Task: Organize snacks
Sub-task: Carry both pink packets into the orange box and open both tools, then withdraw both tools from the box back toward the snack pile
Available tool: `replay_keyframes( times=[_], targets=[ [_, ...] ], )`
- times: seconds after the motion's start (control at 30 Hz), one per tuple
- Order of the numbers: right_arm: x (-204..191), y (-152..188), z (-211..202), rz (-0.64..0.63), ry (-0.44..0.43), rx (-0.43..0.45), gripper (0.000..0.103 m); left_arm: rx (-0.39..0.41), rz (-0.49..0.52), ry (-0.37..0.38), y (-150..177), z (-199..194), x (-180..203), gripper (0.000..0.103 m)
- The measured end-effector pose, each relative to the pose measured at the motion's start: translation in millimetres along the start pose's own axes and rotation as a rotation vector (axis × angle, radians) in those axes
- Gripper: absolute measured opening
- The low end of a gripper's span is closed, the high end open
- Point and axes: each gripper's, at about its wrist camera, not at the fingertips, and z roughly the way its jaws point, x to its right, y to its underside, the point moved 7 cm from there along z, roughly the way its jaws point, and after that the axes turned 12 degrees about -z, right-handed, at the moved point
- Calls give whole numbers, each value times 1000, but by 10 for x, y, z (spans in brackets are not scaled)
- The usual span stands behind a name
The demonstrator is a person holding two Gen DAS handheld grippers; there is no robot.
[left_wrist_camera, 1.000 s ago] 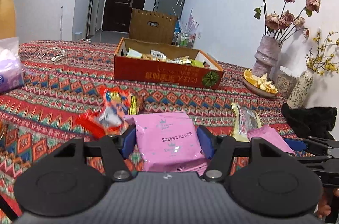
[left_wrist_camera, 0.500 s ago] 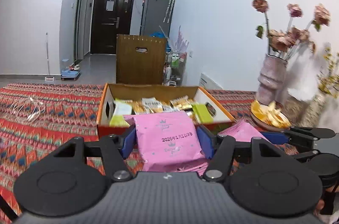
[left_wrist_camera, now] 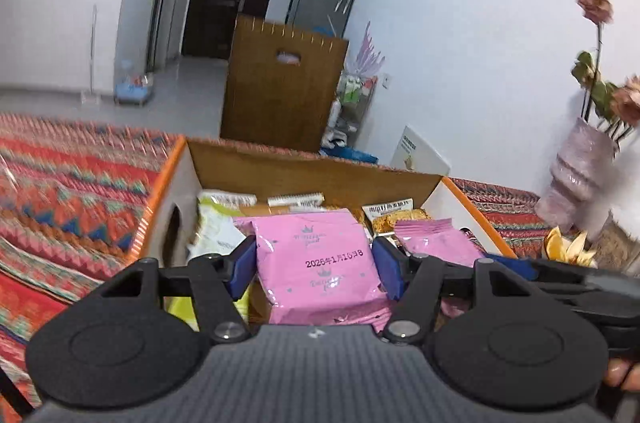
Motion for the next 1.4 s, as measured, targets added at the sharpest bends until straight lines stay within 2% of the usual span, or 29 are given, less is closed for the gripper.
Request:
replay_keyframes(
  times=[0.1,0.2,0.33,0.43,0.7,0.8,0.9,1.0,1.07,1.17,1.27,1.4],
  targets=[
    [41,95,226,26,5,-32,61,-23,39,-17,102,133,-55,63],
    [-12,154,309,-27,34,-51,61,-41,49,-40,152,190,-122,64],
    [-33,202,369,14,-37,-80,63,-43,-3,5,100,91,-154,71],
    [-71,179,331,52,-108,-75,67,-21,12,-9,54,23,-122,72],
    [-33,63,171,6,-43,-44,67,8,26,-28,-83,-190,-46,72],
    [-46,-84,-123,-12,-19,15,67,63,43,-40,-157,-489,20,72],
    [-133,-169,-528,-63,-4,69,67,85,25,-4,-167,-861,78,75],
    [-231,-165,-924,-125,6,80,68,88,70,15,-68,-1247,158,80],
    [-277,-116,-1192,-155,20,85,74,115,103,4,45,-1525,181,83],
    [-317,27,-1574,-167,42,94,83,162,125,-39,270,-1930,153,83],
    [-375,292,-1880,-179,73,79,84,175,127,-67,545,-2279,108,85],
    [-545,733,-2262,-208,96,45,85,134,97,-61,925,-2667,38,87]
  ],
)
